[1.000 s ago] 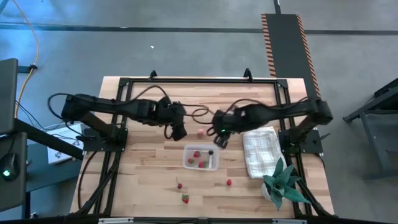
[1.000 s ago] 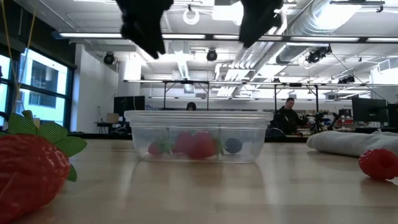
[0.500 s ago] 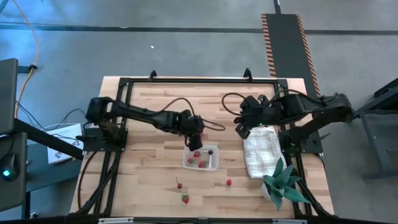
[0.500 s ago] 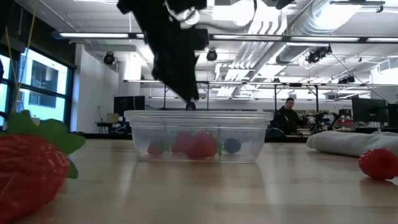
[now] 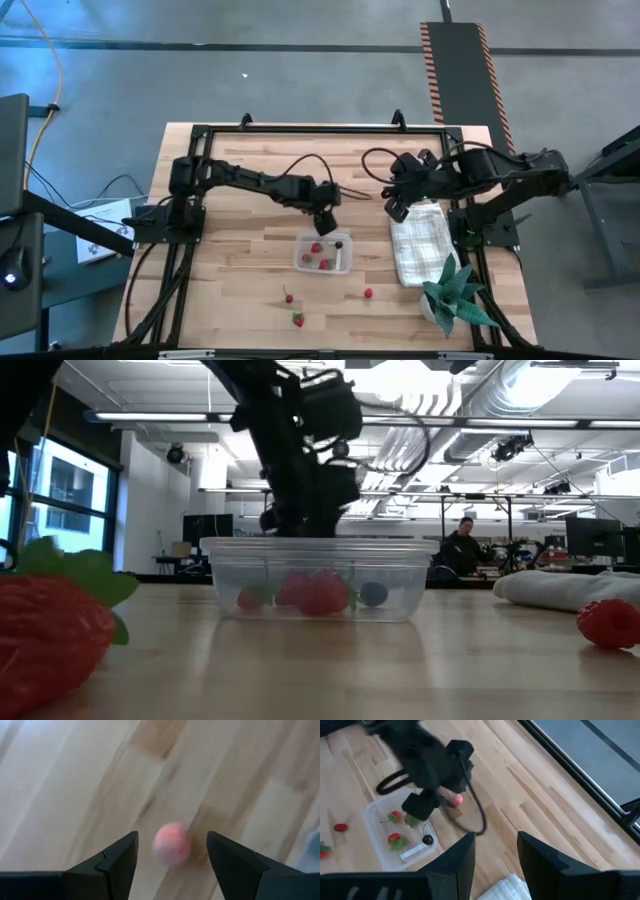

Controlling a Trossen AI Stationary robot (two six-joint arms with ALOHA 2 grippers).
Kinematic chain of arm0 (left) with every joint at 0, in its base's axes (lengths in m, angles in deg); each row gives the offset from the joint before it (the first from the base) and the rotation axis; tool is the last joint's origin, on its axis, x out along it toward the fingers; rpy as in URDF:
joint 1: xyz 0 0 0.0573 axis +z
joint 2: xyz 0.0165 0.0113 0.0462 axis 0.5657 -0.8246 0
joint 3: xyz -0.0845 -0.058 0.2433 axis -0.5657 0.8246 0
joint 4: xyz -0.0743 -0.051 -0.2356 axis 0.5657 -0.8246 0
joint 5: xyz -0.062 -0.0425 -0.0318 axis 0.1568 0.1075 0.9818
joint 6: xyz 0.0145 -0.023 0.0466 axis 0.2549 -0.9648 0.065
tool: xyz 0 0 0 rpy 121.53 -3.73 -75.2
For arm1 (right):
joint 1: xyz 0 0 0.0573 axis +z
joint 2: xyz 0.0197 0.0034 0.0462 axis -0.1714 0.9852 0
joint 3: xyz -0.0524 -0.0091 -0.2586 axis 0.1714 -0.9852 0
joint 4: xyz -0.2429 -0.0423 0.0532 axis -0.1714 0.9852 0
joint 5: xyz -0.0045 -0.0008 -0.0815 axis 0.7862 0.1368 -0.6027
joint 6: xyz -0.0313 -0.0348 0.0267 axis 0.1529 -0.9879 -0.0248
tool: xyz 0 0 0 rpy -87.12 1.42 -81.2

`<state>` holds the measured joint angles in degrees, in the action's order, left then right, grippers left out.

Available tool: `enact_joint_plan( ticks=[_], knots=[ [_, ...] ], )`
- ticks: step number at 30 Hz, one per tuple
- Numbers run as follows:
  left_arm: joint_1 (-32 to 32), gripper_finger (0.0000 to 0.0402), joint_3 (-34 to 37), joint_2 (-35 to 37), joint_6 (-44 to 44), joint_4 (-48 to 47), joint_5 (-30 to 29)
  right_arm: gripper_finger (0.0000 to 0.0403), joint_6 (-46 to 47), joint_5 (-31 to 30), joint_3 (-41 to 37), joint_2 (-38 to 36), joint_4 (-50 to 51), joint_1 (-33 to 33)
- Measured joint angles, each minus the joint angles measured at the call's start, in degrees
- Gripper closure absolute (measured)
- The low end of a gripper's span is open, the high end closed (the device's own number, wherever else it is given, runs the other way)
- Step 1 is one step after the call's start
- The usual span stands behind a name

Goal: Pick and placing Produce into tupperware
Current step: Put the pink peach into the bin

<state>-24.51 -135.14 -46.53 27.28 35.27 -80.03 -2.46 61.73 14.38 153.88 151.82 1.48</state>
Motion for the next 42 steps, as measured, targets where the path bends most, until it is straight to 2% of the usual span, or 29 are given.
enact_joint_plan(
  ticks=[8,18,23,29,30,32,37,42],
  knots=[
    [2.6,0.0177,-0.4,-2.1,-0.6,-0.7,5.1,0.0265,0.0,-0.4,0.0,-2.4,0.1,0.0],
    [2.8,0.0183,-0.3,-3.7,-0.6,-1.1,6.4,0.0265,-0.5,-2.4,0.0,-3.3,0.7,-0.1],
    [2.8,0.0241,-0.3,-3.6,-0.6,-0.7,6.6,0.0265,-0.5,-2.4,0.0,-3.3,0.8,-0.1],
    [2.7,0.0369,-0.4,-3.5,-0.1,0.0,8.0,0.0265,-0.5,-2.5,0.0,-3.3,1.0,-0.1],
    [2.5,0.038,-0.4,-3.5,-0.1,0.1,8.3,0.0265,-0.5,-2.5,0.0,-3.3,1.0,-0.1],
    [2.4,0.0381,-0.3,-2.5,-0.1,-0.7,8.7,0.0265,-0.5,-2.4,0.0,-3.3,1.0,-0.1],
    [1.8,0.034,-2.9,1.4,-0.2,-6.0,7.1,0.0265,-0.5,-2.4,0.0,-3.3,1.2,-0.1],
    [0.1,0.0361,-8.4,5.9,1.7,-13.0,3.9,0.0265,-0.6,-2.4,0.0,-3.3,1.4,-0.1]
  ],
)
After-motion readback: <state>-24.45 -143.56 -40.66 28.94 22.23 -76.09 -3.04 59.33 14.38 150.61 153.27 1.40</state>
